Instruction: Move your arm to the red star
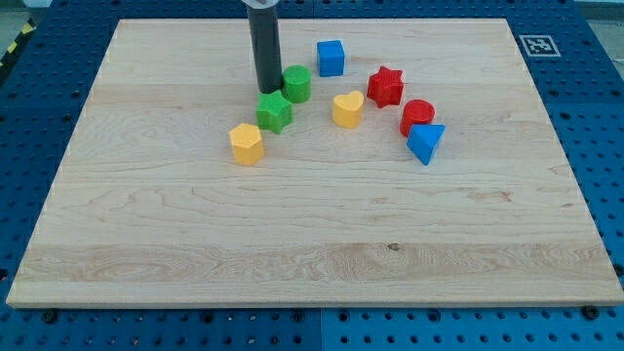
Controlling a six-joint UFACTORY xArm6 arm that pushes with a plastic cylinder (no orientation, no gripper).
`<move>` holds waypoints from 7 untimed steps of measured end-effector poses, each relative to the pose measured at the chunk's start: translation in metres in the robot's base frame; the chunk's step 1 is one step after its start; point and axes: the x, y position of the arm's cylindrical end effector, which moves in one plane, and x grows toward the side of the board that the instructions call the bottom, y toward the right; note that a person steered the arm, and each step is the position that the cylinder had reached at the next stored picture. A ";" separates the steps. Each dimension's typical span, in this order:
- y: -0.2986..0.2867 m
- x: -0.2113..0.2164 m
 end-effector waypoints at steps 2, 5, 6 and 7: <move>-0.016 -0.007; -0.125 -0.044; -0.125 -0.048; -0.123 -0.073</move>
